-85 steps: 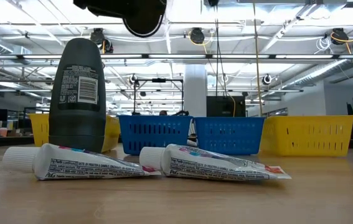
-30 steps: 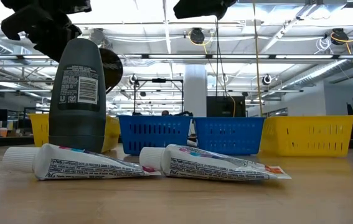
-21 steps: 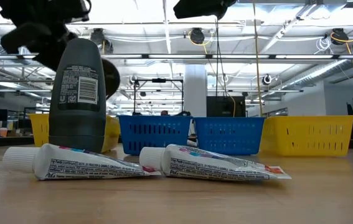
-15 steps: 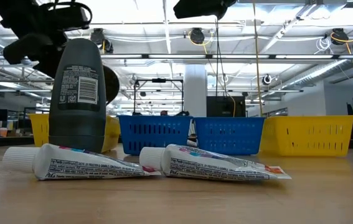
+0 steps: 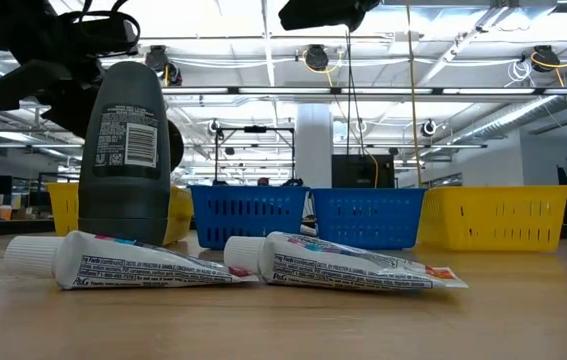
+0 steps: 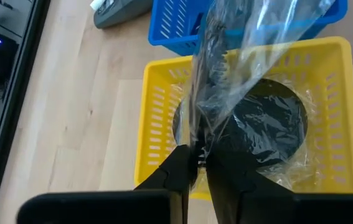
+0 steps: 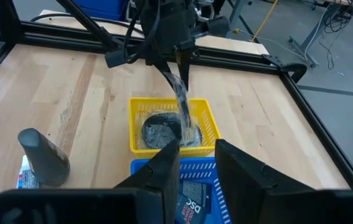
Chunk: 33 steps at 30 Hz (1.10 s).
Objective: Pick & Place Travel size toiletries
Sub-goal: Put the hairbrush into the left yellow bin
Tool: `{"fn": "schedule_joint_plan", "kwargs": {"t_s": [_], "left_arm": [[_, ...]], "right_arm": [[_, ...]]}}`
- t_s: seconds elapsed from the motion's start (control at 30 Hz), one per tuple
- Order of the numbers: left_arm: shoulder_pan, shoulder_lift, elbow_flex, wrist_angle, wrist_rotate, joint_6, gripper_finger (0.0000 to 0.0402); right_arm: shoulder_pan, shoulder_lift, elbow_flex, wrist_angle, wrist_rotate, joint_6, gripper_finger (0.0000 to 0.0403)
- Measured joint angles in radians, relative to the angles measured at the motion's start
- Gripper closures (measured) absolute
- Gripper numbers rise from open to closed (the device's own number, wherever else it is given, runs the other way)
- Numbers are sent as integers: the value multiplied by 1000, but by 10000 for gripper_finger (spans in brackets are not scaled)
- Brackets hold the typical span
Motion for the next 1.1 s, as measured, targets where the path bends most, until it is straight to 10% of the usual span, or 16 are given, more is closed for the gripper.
{"fn": "schedule_joint_plan", "kwargs": {"t_s": [0.53,1.1], "left_arm": [[-1,0,0,-2,66,-23,241],[-1,-9,87,-124,24,-74,229]], "right_arm": [[0,0,0,-16,0,0,309],[0,0,0,-32,0,11,309]]}}
